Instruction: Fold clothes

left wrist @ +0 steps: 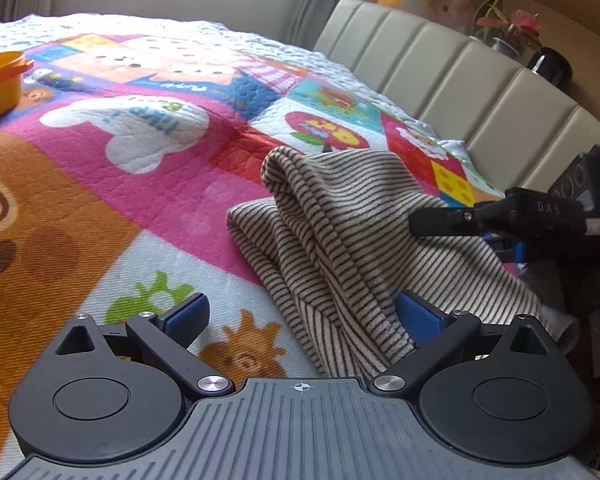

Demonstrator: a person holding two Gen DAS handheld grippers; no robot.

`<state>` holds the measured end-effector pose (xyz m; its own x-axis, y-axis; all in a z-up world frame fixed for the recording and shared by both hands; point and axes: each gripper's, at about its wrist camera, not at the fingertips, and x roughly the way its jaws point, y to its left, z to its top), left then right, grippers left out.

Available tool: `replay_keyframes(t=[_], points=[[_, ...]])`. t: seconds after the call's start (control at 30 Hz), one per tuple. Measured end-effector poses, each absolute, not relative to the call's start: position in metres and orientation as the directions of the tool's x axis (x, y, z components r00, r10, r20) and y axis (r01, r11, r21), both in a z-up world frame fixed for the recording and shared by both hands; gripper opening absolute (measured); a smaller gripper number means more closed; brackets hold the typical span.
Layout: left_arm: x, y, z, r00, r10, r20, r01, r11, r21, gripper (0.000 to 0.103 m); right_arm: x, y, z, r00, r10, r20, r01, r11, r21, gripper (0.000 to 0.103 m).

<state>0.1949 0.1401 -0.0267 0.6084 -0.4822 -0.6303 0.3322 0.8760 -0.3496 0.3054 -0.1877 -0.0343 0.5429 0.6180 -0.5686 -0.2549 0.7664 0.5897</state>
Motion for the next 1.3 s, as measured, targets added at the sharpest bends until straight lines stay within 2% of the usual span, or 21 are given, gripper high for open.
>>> replay_keyframes(t=[0.17,0.3,0.37,0.43,0.5,0.63,0.77,0.8,0.83,0.97,1.03,1.2,1.3], points=[[0.19,0.152,-0.028,0.607,-0.477,-0.635,0.324,0.879,-0.35,0.103,0.28,-0.157,0.015,0.58,0.622,-0.526,-0.47,0.783,0.407,0.064],[0.185,0.155,-0.031,0.614,-0.459,-0.642,0.316,0.888,-0.333,0.103,0.277,-0.146,0.021,0.608,0.543,-0.579,-0.472,0.834,0.286,0.063],[0.184,0.153,-0.03,0.618,-0.458,-0.639,0.317,0.889,-0.331,0.103,0.285,-0.153,0.007,0.606,0.491,-0.627,-0.412,0.867,0.281,0.064],[0.186,0.148,-0.029,0.616,-0.461,-0.639,0.322,0.887,-0.331,0.103,0.285,-0.165,0.0,0.604,0.484,-0.634,-0.365,0.874,0.32,0.064],[0.187,0.144,-0.029,0.619,-0.456,-0.639,0.33,0.89,-0.316,0.103,0.279,-0.177,-0.003,0.601,0.496,-0.627,-0.34,0.868,0.361,0.068],[0.188,0.148,-0.032,0.618,-0.47,-0.63,0.325,0.883,-0.339,0.103,0.25,-0.187,0.0,0.571,0.555,-0.605,-0.391,0.832,0.394,0.094],[0.188,0.149,-0.034,0.623,-0.475,-0.622,0.325,0.88,-0.346,0.103,0.232,-0.185,-0.021,0.538,0.559,-0.631,-0.368,0.829,0.42,0.097],[0.188,0.149,-0.034,0.624,-0.476,-0.62,0.325,0.879,-0.348,0.103,0.231,-0.187,-0.025,0.543,0.569,-0.618,-0.344,0.822,0.454,0.096],[0.188,0.15,-0.034,0.624,-0.477,-0.619,0.323,0.879,-0.352,0.103,0.231,-0.189,-0.025,0.546,0.581,-0.603,-0.327,0.811,0.486,0.086],[0.191,0.156,-0.032,0.622,-0.474,-0.623,0.306,0.88,-0.364,0.103,0.219,-0.183,0.002,0.586,0.591,-0.555,-0.374,0.805,0.461,0.068],[0.191,0.157,-0.031,0.626,-0.465,-0.626,0.301,0.885,-0.355,0.103,0.215,-0.183,0.01,0.586,0.603,-0.542,-0.399,0.796,0.455,0.064],[0.189,0.155,-0.027,0.629,-0.455,-0.631,0.286,0.889,-0.357,0.103,0.216,-0.184,-0.009,0.586,0.53,-0.613,-0.345,0.848,0.403,0.064],[0.184,0.154,-0.012,0.653,-0.44,-0.617,0.276,0.896,-0.347,0.103,0.214,-0.195,-0.019,0.594,0.534,-0.602,-0.312,0.842,0.439,0.066]])
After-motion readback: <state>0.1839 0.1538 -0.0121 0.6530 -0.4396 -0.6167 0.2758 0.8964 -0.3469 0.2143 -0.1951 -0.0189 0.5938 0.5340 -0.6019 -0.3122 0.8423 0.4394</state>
